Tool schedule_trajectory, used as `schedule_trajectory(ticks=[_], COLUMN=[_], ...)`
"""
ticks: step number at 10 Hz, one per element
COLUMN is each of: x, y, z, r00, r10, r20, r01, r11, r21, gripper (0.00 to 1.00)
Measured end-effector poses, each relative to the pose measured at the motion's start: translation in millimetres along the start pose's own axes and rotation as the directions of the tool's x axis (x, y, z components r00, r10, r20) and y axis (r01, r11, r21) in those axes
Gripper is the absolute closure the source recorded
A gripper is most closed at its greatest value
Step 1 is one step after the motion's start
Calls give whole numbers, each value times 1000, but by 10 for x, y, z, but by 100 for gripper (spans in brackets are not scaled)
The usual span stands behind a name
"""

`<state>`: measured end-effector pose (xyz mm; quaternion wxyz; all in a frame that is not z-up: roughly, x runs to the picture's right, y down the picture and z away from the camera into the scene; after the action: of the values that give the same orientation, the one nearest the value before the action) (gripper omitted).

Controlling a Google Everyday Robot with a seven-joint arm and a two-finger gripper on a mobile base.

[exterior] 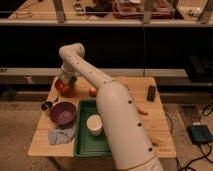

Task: Wipe red bowl with sponge

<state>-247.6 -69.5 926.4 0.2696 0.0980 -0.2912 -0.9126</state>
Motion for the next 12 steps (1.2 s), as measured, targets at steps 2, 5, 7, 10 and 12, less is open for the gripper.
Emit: schedule_trajectory(ticks=[2, 5, 7, 10, 12], x=[111, 193, 234, 183, 74], y=[-91, -152, -212, -434, -585], z=[126, 210, 194, 167, 150], r00=[1000, 999, 998, 991, 988], r10=[-19, -40, -66, -128, -154], r20=[18, 27, 25, 24, 26], r01=[19, 39, 66, 128, 153], r11=[1000, 999, 998, 991, 988], r21=[14, 19, 18, 26, 37], gripper=[100, 100, 100, 100, 100])
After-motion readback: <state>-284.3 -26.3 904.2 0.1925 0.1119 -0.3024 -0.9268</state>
